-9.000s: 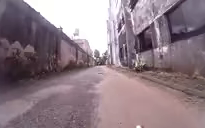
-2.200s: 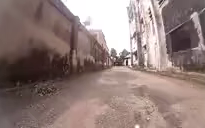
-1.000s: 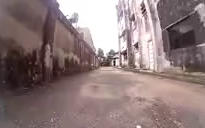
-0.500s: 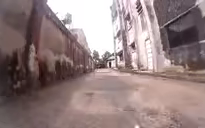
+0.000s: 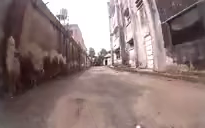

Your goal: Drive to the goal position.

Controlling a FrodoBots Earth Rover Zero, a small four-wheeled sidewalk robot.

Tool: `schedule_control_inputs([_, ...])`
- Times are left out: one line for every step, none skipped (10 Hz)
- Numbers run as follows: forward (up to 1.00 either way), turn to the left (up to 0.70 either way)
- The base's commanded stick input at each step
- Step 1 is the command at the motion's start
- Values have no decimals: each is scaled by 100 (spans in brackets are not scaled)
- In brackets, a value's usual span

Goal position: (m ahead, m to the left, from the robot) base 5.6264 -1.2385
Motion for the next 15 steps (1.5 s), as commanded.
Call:
schedule_control_inputs([100,-37])
schedule_control_inputs([100,-37])
schedule_control_inputs([100,-37])
schedule_control_inputs([100,-37])
schedule_control_inputs([100,3])
schedule_control_inputs([100,3])
schedule_control_inputs([100,3])
schedule_control_inputs([100,3])
schedule_control_inputs([100,3])
schedule_control_inputs([100,3])
schedule_control_inputs([100,3])
schedule_control_inputs([100,3])
schedule_control_inputs([100,3])
schedule_control_inputs([100,3])
schedule_control_inputs([100,3])
